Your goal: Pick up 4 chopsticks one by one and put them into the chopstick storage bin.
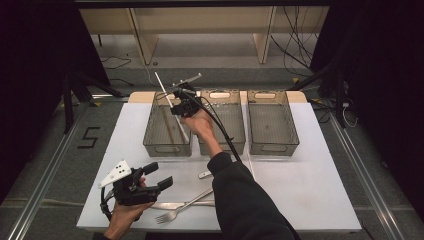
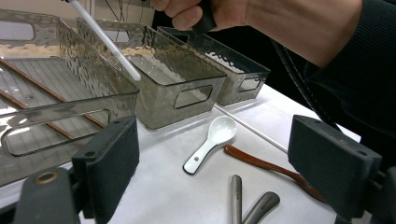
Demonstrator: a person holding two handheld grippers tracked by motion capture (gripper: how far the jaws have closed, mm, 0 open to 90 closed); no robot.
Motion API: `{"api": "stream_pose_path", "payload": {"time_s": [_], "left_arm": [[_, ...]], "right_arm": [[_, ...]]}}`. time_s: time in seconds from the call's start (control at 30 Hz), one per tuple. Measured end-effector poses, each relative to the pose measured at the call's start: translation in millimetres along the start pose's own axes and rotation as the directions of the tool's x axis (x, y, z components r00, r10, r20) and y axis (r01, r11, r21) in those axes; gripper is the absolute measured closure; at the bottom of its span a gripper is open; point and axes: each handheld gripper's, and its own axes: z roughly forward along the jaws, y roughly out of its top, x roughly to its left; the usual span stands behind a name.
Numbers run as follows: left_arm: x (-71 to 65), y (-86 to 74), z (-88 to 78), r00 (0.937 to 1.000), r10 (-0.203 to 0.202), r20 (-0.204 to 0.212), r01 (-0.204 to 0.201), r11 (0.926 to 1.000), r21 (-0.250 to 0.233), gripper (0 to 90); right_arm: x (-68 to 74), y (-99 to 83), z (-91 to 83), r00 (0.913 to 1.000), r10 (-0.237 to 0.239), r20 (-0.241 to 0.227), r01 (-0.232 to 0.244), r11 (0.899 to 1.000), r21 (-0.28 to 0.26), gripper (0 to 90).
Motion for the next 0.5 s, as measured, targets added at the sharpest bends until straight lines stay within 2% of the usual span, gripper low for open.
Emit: {"api": "stream_pose_path", "payload": {"time_s": [0.5], "left_arm": [[0.0,0.0,0.0,1.0,-0.003,0.001,0.003,1.0,-0.004,16.2]], "right_arm": [[-1.9,-2.4,9.3,0.9999,0.013,0.01,-0.013,1.0,0.008,84.8]]}}
